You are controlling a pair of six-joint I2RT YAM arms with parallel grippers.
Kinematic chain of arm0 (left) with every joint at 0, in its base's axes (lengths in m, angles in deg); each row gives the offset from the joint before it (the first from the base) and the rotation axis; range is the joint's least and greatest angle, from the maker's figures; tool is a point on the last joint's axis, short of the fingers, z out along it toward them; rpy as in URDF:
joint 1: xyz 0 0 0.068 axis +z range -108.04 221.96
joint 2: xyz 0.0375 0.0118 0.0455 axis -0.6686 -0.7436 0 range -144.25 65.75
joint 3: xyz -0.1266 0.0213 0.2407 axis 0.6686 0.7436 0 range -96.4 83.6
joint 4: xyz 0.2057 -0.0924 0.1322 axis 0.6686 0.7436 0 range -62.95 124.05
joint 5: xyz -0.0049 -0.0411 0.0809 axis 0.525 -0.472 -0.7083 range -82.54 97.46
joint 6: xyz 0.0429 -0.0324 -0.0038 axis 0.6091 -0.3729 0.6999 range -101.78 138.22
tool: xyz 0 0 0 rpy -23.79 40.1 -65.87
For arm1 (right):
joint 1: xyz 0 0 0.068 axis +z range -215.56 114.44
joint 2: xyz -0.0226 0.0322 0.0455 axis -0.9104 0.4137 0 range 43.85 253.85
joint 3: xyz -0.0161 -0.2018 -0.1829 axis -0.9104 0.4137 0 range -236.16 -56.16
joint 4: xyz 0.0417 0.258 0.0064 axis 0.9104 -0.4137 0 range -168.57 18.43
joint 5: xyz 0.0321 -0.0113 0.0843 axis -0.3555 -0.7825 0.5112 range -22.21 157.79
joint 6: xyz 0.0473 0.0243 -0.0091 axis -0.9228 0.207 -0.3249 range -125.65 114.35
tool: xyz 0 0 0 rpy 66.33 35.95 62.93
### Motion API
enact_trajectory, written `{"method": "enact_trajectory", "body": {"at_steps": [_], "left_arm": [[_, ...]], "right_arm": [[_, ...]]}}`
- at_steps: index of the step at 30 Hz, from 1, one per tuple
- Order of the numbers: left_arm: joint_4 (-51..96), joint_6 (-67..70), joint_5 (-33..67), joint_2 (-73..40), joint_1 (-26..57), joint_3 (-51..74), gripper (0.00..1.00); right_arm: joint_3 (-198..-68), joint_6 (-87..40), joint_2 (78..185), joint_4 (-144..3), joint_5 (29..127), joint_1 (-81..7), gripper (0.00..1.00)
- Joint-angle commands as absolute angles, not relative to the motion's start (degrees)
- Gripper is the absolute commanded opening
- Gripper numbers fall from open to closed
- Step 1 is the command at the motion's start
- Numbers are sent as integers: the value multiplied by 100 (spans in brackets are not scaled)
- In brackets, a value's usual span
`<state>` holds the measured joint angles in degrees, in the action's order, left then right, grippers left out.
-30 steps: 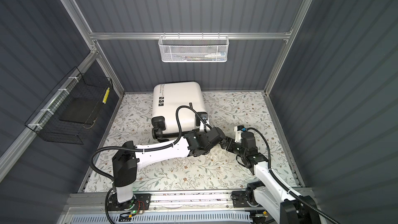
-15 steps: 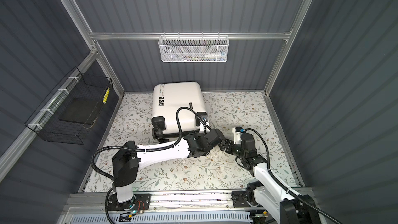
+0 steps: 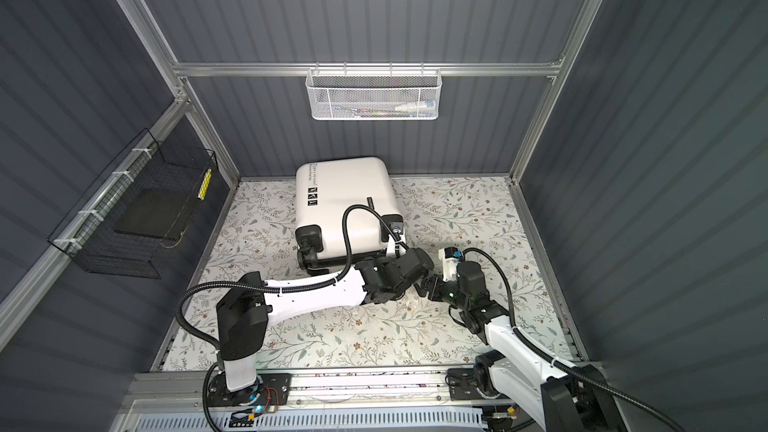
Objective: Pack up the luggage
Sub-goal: 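Move the right gripper to the silver zipper pull beside the left gripper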
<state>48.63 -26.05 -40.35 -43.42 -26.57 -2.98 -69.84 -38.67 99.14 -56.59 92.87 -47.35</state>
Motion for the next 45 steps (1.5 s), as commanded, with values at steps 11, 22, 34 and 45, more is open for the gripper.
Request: {"method": "enact_trajectory", "body": {"at_steps": [11, 22, 34, 45], "left_arm": [[4157, -1817, -3221, -3686, -2616, -371, 0], [4042, -1880, -2938, -3418, -2616, -235, 0], [3893, -2007, -2814, -3362, -2616, -157, 0], [3832, -2130, -2776, -3357, -2616, -156, 0]], "right_arm": [[-6468, -3610, 10004, -3784, 8295, -4116, 79], [-6491, -3413, 10586, -2684, 7431, -3454, 71], [-6686, -3488, 11977, -1239, 7065, -2990, 56], [-6710, -3482, 12731, -58, 6310, -2767, 57]]}}
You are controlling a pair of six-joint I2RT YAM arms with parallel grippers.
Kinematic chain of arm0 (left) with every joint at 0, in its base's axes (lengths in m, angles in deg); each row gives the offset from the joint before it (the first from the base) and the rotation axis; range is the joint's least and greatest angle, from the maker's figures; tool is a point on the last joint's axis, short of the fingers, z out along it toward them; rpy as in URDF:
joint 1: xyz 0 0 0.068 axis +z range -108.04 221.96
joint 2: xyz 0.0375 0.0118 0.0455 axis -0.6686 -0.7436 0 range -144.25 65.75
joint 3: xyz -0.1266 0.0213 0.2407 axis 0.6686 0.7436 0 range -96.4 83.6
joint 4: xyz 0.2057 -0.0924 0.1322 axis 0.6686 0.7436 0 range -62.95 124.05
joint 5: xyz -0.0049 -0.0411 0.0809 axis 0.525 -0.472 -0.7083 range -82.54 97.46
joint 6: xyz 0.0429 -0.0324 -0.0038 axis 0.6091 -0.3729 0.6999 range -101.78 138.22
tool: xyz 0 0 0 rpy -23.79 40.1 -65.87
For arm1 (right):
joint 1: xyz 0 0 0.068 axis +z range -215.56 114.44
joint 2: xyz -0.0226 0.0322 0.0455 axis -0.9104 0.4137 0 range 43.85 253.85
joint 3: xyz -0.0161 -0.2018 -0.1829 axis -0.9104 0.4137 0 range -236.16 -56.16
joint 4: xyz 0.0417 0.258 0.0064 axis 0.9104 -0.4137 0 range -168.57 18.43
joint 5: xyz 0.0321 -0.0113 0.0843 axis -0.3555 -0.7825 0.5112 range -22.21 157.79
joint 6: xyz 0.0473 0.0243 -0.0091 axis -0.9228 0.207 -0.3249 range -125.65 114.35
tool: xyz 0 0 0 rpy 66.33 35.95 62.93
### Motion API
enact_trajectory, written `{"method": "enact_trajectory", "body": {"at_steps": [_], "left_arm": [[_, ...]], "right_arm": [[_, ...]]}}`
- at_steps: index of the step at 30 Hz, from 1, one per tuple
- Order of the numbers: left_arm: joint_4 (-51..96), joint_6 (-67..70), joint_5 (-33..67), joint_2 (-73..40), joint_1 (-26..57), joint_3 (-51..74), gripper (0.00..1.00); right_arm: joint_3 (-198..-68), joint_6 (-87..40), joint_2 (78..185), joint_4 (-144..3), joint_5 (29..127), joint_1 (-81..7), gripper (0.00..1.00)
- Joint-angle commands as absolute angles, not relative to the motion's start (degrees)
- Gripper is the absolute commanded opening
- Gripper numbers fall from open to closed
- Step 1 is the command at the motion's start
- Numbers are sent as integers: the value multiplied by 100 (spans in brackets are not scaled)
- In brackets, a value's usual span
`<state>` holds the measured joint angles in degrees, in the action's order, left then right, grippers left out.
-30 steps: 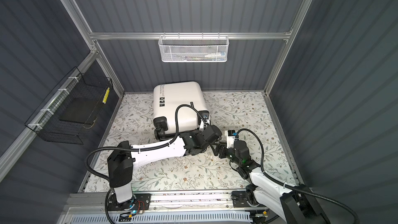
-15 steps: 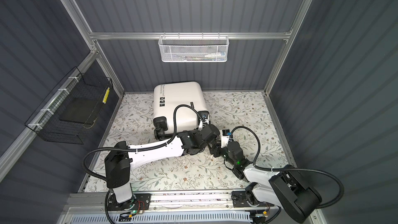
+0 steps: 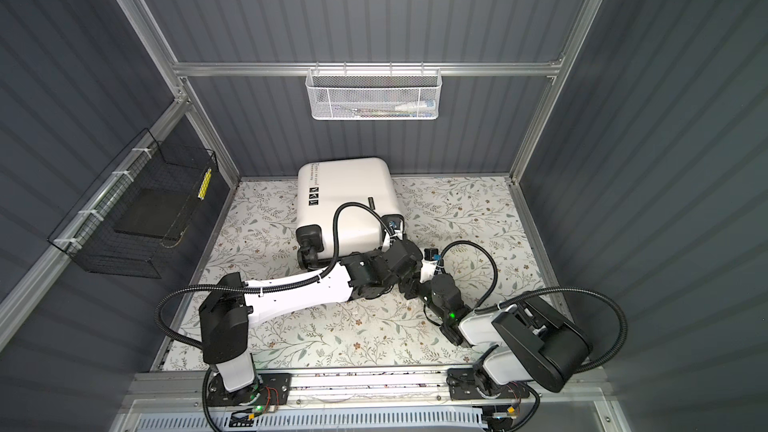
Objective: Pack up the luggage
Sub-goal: 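Move the right gripper to the silver zipper pull beside the left gripper, then close the right gripper on the silver zipper pull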
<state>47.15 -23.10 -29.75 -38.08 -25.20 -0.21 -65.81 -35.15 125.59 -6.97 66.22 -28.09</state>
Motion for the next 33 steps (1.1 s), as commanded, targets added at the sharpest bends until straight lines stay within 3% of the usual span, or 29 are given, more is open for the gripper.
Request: {"method": "enact_trajectory", "body": {"at_steps": [1, 14, 33], "left_arm": [[3830, -2139, -2764, -3357, -2616, -156, 0], [3803, -2190, -2708, -3357, -2616, -208, 0], [3777, -2219, -2699, -3330, -2616, -174, 0]], "right_arm": [[-6732, -3481, 12794, -10, 6321, -2761, 57], [-7152, -3608, 13586, 467, 6382, -2748, 53], [-7084, -3729, 13992, 928, 6266, -2746, 20]]}}
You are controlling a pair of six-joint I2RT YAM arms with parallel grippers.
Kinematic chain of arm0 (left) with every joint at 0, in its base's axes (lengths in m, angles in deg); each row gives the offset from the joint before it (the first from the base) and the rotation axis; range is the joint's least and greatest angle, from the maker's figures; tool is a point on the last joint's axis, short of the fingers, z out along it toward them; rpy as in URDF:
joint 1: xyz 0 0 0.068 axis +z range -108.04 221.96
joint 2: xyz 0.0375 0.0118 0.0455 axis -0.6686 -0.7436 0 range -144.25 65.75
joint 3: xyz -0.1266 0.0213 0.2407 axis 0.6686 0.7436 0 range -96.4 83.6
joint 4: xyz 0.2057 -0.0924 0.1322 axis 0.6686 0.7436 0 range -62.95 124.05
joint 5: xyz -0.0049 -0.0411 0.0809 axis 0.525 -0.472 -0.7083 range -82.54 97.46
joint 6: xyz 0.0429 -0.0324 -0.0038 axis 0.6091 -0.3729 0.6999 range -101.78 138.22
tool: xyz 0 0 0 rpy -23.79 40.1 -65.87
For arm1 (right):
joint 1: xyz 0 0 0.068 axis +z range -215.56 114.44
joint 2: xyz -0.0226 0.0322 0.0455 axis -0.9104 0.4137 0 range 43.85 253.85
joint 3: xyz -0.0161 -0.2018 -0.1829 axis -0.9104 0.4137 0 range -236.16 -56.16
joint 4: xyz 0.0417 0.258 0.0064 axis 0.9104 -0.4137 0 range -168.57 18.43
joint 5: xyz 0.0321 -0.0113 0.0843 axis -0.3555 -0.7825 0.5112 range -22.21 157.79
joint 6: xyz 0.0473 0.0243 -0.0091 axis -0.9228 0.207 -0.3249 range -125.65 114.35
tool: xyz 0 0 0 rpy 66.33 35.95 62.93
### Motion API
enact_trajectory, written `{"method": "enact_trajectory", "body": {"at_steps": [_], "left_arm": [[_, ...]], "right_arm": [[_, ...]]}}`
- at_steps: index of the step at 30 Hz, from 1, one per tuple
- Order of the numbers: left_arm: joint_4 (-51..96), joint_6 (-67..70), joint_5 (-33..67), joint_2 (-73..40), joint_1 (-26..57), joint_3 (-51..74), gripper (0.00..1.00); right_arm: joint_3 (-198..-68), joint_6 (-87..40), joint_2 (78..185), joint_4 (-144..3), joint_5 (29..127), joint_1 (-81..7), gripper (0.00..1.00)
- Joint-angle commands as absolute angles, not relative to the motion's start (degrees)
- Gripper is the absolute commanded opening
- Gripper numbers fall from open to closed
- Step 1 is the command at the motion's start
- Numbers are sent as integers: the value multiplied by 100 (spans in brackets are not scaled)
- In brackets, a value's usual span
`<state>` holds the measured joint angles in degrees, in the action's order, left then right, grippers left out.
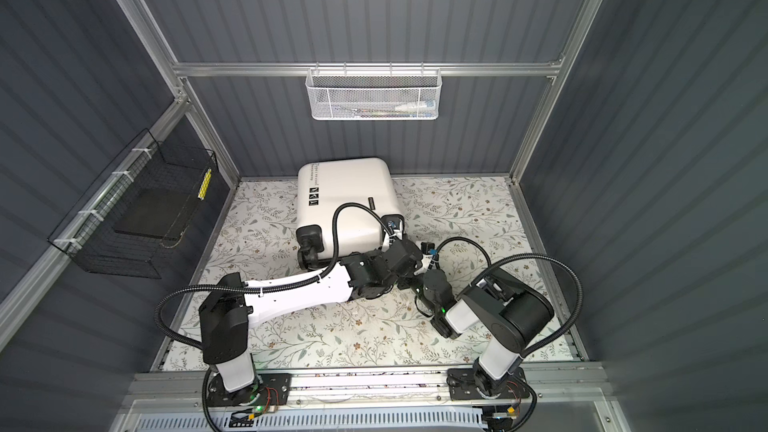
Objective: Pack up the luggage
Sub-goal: 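Close the right gripper on the silver zipper pull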
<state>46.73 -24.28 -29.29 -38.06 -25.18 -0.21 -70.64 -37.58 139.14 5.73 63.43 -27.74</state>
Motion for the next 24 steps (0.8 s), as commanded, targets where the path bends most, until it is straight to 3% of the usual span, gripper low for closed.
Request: {"method": "enact_trajectory", "body": {"at_steps": [1, 9, 15, 16, 18, 21, 24], "left_arm": [[3777, -2220, -2706, -3322, -2616, -167, 0], [3769, -2230, -2704, -3329, -2616, -172, 0], [3766, -2219, -2699, -3322, -2616, -156, 0], [3768, -2225, -2699, -3322, -2615, -157, 0], [3760, -2229, -2699, -3306, -2616, -147, 0], [3733, -2216, -2701, -3295, -2616, -143, 0], [3724, -2221, -2692, -3289, -2616, -139, 0]], "right_arm": [[-7078, -3731, 13990, 933, 6268, -2751, 19], [-7021, -3724, 13948, 959, 6260, -2749, 1], [-6962, -3733, 13953, 1008, 6220, -2746, 0], [-6969, -3730, 13957, 1004, 6231, -2746, 2], [-6954, -3733, 13948, 1007, 6232, -2746, 24], [-6952, -3714, 13923, 936, 6230, -2744, 42], [-7044, -3658, 13867, 641, 6216, -2744, 50]]}}
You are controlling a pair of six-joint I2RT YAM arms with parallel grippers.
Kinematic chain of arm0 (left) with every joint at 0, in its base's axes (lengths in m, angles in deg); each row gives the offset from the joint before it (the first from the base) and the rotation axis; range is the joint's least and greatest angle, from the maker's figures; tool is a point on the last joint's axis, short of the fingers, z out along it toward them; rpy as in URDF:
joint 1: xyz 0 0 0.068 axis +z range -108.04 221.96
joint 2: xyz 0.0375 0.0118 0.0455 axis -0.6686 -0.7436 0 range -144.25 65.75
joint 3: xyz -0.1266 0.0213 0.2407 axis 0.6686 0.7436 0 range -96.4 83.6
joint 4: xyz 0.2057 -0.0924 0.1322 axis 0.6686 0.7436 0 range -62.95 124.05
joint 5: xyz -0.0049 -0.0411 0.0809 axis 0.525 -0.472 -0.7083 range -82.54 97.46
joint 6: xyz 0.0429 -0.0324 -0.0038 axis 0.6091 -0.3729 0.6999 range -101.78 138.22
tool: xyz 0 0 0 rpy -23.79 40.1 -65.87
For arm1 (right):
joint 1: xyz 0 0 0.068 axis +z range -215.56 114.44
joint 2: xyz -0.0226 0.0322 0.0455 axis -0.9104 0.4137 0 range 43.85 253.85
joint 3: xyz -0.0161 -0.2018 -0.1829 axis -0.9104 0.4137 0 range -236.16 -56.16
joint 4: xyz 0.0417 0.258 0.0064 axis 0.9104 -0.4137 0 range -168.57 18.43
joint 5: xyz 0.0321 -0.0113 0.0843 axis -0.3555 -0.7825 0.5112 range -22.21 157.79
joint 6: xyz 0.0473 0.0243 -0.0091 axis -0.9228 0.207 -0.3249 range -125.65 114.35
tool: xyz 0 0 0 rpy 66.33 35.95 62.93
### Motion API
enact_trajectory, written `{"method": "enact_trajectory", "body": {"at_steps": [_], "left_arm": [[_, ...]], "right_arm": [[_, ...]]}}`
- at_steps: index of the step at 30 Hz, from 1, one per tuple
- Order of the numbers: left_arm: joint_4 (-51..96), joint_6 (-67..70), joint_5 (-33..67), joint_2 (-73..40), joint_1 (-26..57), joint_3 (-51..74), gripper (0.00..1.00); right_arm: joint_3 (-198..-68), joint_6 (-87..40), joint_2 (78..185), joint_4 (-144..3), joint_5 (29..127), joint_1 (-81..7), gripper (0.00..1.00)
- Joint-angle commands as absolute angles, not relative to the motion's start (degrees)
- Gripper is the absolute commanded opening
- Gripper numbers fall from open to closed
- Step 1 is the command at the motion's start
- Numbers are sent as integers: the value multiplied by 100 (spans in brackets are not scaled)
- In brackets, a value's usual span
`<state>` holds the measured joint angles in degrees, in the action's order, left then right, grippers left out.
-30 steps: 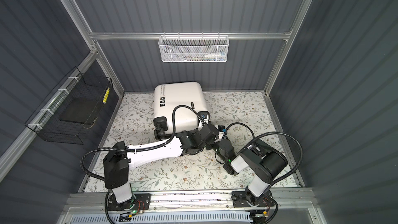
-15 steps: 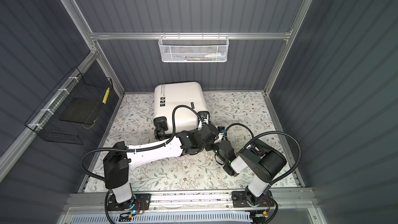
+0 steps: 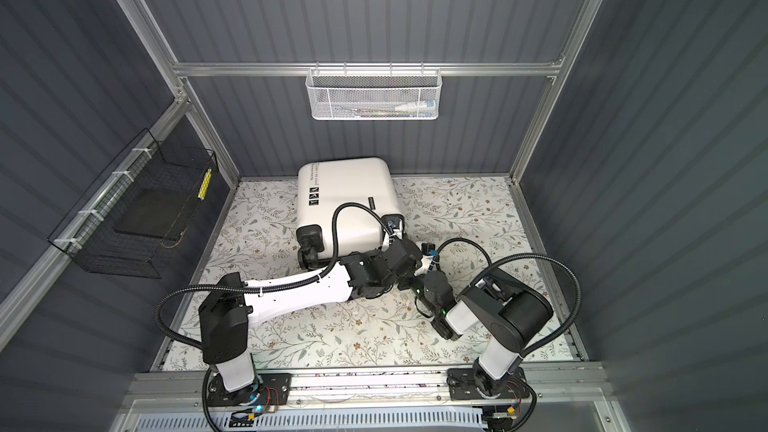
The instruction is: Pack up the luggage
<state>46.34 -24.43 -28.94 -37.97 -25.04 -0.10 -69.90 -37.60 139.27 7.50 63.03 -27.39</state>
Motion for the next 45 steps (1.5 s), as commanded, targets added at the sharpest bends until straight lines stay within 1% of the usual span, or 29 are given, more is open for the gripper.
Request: {"method": "enact_trajectory", "body": {"at_steps": [1, 3, 6, 12, 19, 22, 27, 30, 32, 34, 40, 45], "left_arm": [[3709, -2220, -2685, -3293, -2616, -139, 0], [3712, -2228, -2682, -3294, -2616, -130, 0], [3701, -2232, -2673, -3295, -2621, -130, 0], [3706, -2251, -2673, -3321, -2618, -154, 0], [3705, -2272, -2655, -3357, -2617, -185, 0], [3703, -2298, -2647, -3352, -2624, -191, 0], [3677, -2339, -2606, -3363, -2624, -187, 0], [3680, -2358, -2585, -3366, -2625, -187, 0], [3688, -2361, -2585, -3373, -2625, -174, 0], [3676, -2365, -2585, -3357, -2625, -165, 0], [3693, -2345, -2608, -3349, -2625, -158, 0], [3699, -2344, -2611, -3329, -2625, -156, 0]], "right_arm": [[-7064, -3640, 13868, 587, 6183, -2740, 53], [-7101, -3630, 13874, 500, 6023, -2722, 58], [-7126, -3530, 13979, 549, 5768, -2664, 61], [-7214, -2987, 14306, 915, 4997, -2384, 62], [-7317, -2603, 14645, 1238, 4398, -2141, 60], [-7398, -2436, 14707, 1277, 4009, -2028, 55], [-7493, -2145, 14773, 1311, 3332, -1846, 45], [-7489, -2112, 14766, 1310, 3110, -1819, 38], [-7473, -2080, 14738, 1316, 3064, -1815, 33], [-7462, -2039, 14701, 1312, 3069, -1802, 30], [-7462, -1856, 14671, 1316, 3142, -1699, 27], [-7473, -1702, 14672, 1321, 3136, -1540, 20]]}}
